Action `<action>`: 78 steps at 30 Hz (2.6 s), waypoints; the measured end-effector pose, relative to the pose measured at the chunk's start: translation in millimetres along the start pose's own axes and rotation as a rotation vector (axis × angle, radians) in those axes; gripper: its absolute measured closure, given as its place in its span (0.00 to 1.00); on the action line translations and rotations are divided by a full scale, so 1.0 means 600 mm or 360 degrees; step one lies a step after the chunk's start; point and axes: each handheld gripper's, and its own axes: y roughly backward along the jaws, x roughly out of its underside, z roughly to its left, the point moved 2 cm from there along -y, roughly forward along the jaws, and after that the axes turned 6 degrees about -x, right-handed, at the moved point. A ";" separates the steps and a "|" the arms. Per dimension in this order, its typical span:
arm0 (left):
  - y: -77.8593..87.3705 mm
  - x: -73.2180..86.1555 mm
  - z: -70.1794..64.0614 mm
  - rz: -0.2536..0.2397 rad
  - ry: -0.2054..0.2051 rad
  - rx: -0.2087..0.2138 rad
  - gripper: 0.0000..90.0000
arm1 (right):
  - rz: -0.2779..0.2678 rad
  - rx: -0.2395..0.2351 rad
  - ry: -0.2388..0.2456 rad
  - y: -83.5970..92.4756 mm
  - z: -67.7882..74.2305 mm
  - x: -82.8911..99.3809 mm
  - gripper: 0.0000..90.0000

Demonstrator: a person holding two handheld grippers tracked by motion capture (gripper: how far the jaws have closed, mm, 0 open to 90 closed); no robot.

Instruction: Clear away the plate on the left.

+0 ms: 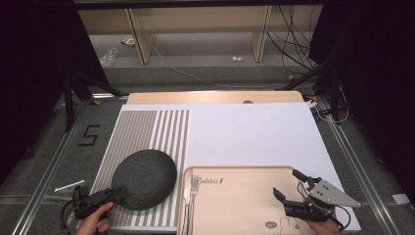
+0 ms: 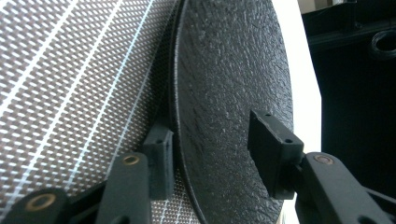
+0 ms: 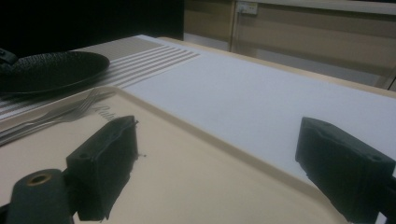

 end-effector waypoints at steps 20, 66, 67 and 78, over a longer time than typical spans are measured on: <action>-0.008 0.009 0.012 -0.0088 0.0251 0.0009 0.80 | 0.0012 -0.0003 0.0006 -0.007 0.000 0.001 0.15; -0.002 0.030 -0.022 -0.0149 0.0315 0.0423 0.95 | 0.0007 0.0014 -0.0003 0.000 -0.003 0.001 0.15; -0.003 0.032 -0.026 -0.0137 0.0308 0.0432 0.95 | 0.0006 0.0014 -0.0003 0.000 -0.003 0.001 0.15; -0.020 0.059 -0.059 -0.0023 0.0239 0.0513 0.95 | 0.0006 0.0016 -0.0004 0.000 -0.003 0.001 0.15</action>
